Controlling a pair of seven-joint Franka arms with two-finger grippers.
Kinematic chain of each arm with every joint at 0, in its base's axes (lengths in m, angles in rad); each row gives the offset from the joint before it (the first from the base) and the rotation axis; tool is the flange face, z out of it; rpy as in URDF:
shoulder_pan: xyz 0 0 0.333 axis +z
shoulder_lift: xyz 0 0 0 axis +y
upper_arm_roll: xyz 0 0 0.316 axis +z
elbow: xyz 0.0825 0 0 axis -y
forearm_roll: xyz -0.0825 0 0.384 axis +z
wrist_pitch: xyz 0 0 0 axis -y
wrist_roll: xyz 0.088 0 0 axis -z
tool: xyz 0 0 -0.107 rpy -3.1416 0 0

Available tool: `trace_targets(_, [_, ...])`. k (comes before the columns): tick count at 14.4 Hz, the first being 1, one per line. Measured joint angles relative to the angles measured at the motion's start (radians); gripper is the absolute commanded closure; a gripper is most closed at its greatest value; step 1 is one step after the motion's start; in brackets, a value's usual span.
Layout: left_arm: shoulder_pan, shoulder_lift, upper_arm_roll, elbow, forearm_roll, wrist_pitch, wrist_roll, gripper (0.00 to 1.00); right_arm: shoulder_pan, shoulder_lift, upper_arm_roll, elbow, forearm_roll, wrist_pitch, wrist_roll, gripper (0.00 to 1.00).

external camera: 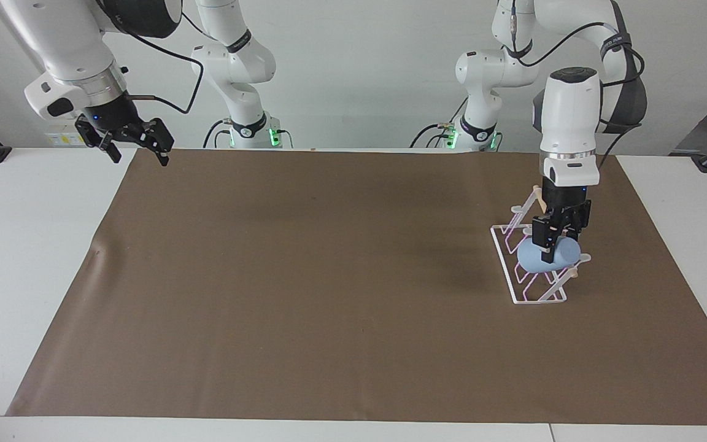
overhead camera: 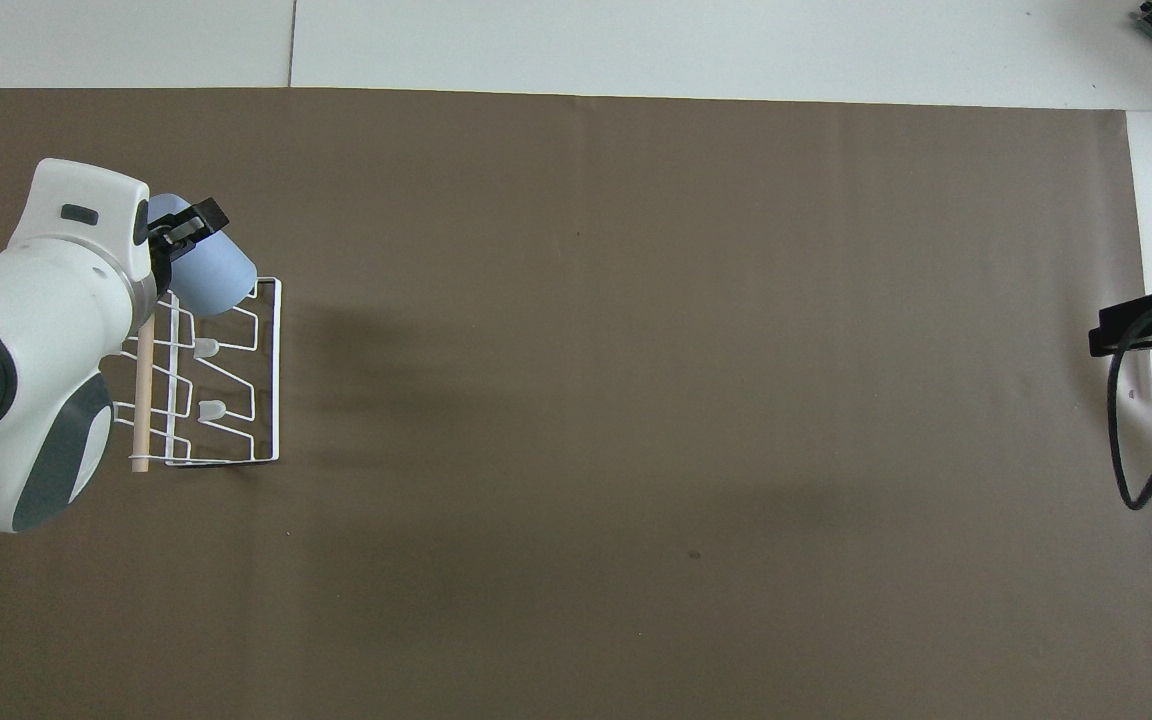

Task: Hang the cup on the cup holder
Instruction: 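Lower the cup onto a rack peg and open the left gripper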

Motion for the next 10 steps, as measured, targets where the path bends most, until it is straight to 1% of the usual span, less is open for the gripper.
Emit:
trace_targets(3, [0.005,0.0,0.001,-0.016,0.025,0.011,0.0,1.0,0.0,0.0,0.0,0.0,0.0,0.0,0.0,0.0])
trace_targets(10, [0.013,-0.008,0.0,-0.059,0.029,0.041,0.0,1.0,0.0,0.0,0.0,0.0,0.0,0.0,0.0,0.0])
